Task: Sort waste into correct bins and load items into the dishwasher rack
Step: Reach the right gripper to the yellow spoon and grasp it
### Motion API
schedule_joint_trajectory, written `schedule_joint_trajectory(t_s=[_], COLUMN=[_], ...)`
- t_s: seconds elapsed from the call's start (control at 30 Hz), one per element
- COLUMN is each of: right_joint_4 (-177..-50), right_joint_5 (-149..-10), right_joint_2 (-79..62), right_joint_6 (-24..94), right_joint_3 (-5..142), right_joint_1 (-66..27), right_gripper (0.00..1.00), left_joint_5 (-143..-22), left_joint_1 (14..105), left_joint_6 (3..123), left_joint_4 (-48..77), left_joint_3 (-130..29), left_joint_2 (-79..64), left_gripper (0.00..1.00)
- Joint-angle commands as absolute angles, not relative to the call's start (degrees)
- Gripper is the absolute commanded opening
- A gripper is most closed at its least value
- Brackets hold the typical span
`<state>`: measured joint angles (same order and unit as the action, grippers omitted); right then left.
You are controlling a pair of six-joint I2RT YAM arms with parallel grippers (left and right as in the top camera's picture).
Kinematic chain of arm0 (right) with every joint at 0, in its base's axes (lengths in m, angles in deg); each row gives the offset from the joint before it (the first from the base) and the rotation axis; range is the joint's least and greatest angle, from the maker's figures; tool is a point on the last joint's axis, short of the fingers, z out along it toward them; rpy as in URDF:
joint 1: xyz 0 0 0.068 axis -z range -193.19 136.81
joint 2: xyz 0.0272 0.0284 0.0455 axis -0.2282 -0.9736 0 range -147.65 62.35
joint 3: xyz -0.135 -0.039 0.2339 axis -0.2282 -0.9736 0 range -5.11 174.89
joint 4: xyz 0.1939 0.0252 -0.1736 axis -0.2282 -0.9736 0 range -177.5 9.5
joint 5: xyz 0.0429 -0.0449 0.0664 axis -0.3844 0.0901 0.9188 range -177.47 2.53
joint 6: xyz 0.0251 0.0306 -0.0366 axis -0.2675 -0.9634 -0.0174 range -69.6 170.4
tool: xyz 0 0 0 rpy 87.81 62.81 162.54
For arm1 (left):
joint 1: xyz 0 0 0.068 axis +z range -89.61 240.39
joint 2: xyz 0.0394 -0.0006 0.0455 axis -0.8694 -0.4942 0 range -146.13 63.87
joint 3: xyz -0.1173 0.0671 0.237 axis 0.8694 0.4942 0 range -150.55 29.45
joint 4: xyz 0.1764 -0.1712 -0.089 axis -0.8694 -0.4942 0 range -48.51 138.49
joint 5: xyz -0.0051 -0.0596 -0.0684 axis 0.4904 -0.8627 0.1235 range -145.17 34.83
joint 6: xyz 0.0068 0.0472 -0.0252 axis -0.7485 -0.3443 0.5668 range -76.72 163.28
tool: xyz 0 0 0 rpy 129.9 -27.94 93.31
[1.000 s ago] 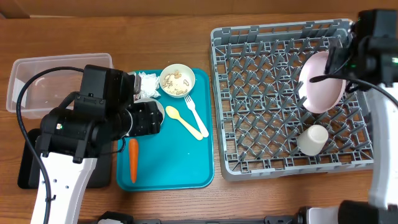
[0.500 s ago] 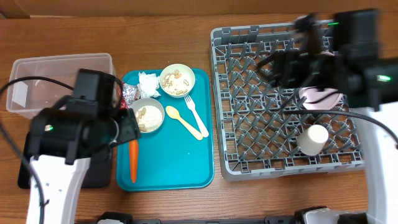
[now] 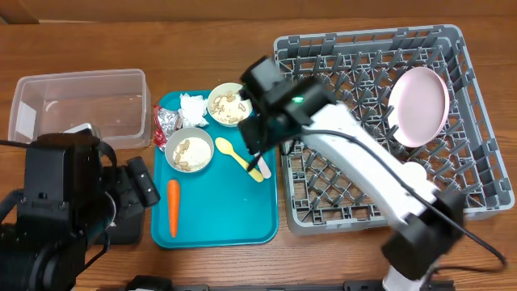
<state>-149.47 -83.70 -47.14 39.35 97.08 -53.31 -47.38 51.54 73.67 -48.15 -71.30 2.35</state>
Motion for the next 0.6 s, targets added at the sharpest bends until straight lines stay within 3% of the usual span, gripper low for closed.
schedule_joint_trajectory(t_s=[0.0,0.03,0.57], right_joint_4=[-148.2,-147.8,-139.7], right_joint_5=[-87.0,-87.0,-86.1], right_joint_2=[-52.1,-53.8,-62.5], right_joint_6=[38.4,38.4,40.8], right_joint_3=[96.7,96.7,96.5], right_joint_1=[-54.5,-54.9,-58.9], right_gripper=[0.59,0.58,0.5], left_joint_5=[-42.1,-40.7,-39.6], left_joint_1=[51.9,51.9,51.9], left_joint_6=[77.7,78.1,78.0], left_joint_4=[-48.3,-48.3,-48.3], left_joint_3=[-72.2,-72.2,-72.0], left_joint_2=[4.6,5.2,5.8], left_gripper=[0.95,1.0,1.0])
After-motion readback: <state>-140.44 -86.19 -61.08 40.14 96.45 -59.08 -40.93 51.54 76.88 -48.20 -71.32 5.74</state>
